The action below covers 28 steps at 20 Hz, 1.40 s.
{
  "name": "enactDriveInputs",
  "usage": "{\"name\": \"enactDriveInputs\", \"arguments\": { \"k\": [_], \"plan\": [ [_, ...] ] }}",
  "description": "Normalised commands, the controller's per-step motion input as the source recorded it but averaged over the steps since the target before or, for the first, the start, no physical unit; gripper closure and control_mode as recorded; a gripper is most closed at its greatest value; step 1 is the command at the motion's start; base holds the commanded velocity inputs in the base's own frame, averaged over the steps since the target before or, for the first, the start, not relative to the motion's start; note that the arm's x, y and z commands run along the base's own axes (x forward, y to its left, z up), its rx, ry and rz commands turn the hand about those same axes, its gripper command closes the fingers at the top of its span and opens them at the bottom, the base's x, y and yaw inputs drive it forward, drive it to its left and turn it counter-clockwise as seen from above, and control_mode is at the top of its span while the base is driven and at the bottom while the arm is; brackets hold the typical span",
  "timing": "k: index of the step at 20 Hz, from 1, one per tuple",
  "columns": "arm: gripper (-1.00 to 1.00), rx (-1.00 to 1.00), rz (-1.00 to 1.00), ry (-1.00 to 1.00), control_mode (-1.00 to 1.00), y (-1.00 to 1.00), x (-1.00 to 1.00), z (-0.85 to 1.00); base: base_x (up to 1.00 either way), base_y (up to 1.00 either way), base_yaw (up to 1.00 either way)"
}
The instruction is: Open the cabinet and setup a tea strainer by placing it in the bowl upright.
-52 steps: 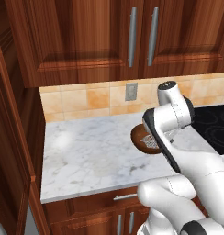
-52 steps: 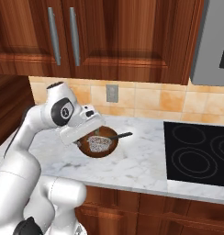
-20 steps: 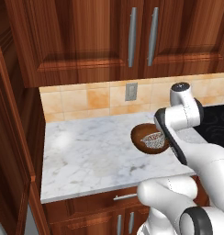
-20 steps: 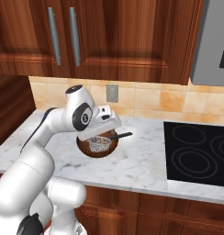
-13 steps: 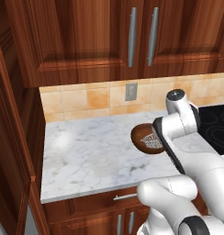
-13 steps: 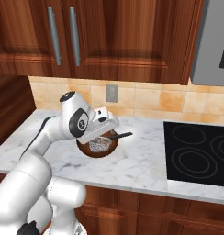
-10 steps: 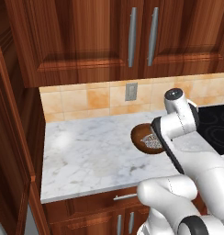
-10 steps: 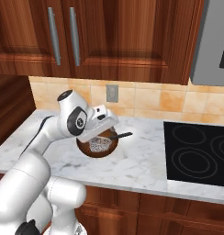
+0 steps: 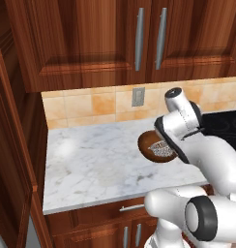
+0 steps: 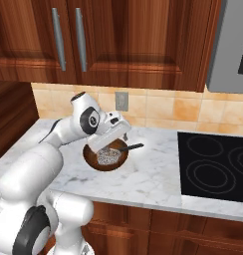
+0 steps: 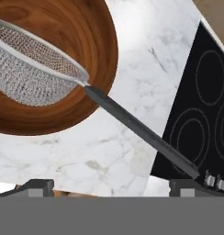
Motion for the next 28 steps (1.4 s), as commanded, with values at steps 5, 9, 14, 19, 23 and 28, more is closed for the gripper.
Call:
{"name": "enactDriveInputs", "arguments": {
  "k": [5, 9, 14, 19, 23, 28],
  "plan": [
    [-1.00, 0.00, 0.00, 0.07, -1.00, -0.16, 0.22, -0.14, 0.00, 0.00, 0.00],
    [-1.00, -0.02, 0.00, 0.00, -1.00, -0.18, 0.11, -0.28, 0.00, 0.00, 0.00],
    [-1.00, 0.00, 0.00, 0.00, -1.00, -0.18, 0.07, -0.23, 0.00, 0.00, 0.00],
    [-1.00, 0.00, 0.00, 0.09, -1.00, -0.26, 0.23, -0.04, 0.00, 0.00, 0.00],
    [-1.00, 0.00, 0.00, 0.13, -1.00, -0.34, 0.21, 0.00, 0.00, 0.00, 0.00],
    [-1.00, 0.00, 0.00, 0.12, -1.00, -0.16, 0.15, 0.00, 0.00, 0.00, 0.00]
  ]
}}
